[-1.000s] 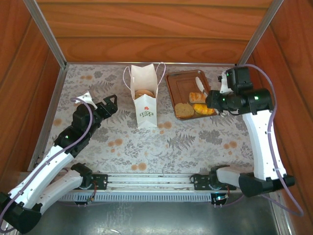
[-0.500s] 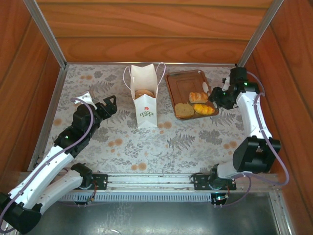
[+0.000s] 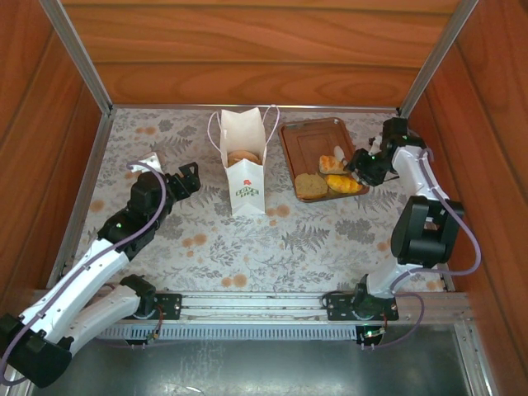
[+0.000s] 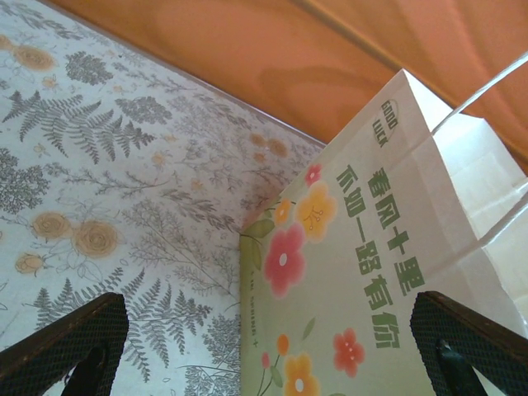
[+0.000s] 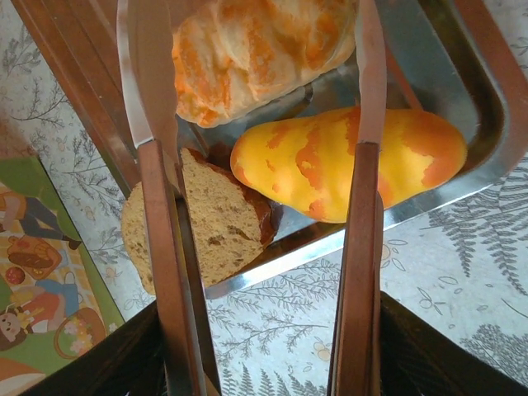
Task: Place the fake bread into the paper bag
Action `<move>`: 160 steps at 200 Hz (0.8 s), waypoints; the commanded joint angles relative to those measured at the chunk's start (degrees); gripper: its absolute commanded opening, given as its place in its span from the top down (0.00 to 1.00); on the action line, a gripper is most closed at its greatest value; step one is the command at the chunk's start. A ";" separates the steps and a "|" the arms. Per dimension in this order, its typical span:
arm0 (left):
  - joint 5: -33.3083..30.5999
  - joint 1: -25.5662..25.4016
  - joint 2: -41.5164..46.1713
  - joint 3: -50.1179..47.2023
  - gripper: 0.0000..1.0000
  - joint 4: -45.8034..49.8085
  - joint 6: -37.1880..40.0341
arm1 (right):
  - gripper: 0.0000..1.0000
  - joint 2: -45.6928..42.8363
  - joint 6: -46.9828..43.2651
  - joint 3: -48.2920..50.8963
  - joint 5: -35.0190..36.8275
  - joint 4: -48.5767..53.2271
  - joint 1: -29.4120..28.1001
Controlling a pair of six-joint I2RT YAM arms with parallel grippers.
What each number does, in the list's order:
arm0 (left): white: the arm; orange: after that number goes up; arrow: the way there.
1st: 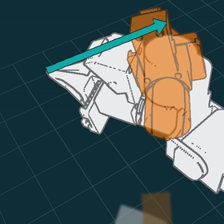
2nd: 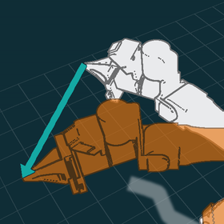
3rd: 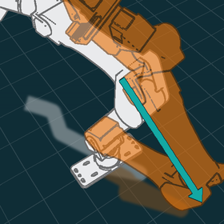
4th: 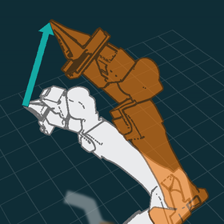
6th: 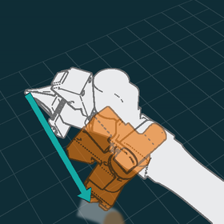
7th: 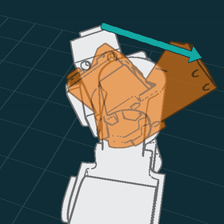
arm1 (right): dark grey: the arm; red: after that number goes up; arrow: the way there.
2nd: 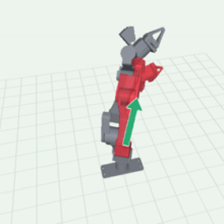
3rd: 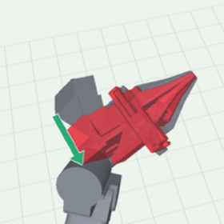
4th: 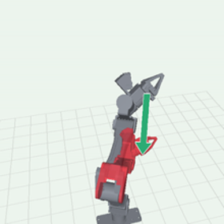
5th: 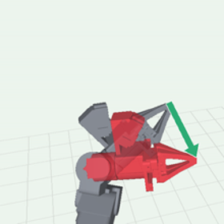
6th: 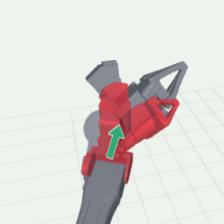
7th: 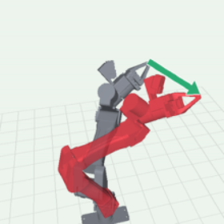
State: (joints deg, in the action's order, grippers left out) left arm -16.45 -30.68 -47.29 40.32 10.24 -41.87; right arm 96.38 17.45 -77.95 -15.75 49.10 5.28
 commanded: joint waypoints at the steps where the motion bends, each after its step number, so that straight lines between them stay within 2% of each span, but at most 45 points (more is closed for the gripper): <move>1: -0.60 0.42 -0.57 1.43 0.06 0.04 1.26 | 0.40 1.72 0.35 -0.79 -2.45 -0.06 0.37; 55: -0.05 0.96 -1.92 1.65 0.06 -0.44 1.40 | 0.44 1.61 -1.01 -1.15 3.36 1.70 0.59; 160: 1.66 1.72 -4.35 2.20 0.06 -2.09 1.17 | 0.51 -4.44 -7.01 -1.34 7.13 6.45 2.46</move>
State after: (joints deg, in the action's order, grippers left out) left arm -15.66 -29.63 -51.35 40.69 9.72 -41.76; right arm 93.14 13.50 -77.97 -9.47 53.36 7.25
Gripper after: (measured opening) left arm 0.941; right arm 0.498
